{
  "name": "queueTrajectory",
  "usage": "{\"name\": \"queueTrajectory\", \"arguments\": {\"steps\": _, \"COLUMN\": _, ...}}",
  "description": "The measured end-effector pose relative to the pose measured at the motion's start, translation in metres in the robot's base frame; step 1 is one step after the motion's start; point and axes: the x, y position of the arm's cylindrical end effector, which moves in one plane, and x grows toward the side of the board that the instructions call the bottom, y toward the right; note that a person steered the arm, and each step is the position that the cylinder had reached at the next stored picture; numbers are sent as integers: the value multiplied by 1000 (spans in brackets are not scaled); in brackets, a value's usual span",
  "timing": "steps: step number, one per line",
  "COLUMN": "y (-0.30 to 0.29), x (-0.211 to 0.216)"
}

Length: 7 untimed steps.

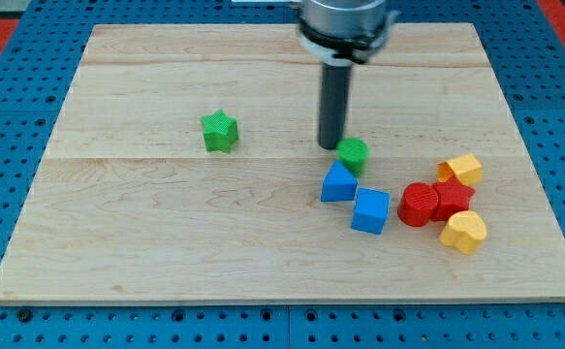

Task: Place green star to the bottom right

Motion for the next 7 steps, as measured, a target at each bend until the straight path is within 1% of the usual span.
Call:
{"name": "queueTrajectory", "arguments": {"steps": 1, "y": 12, "x": -2}}
{"name": "queueTrajectory", "arguments": {"steps": 2, "y": -24, "x": -86}}
{"name": "queueTrajectory", "arguments": {"steps": 3, "y": -113, "x": -124}}
{"name": "queueTrajectory", "arguments": {"steps": 4, "y": -201, "x": -95}}
{"name": "queueTrajectory", "arguments": {"steps": 5, "y": -230, "x": -41}}
{"name": "queueTrajectory", "arguments": {"steps": 6, "y": -161, "x": -26}}
{"name": "queueTrajectory", "arguments": {"steps": 7, "y": -67, "x": -23}}
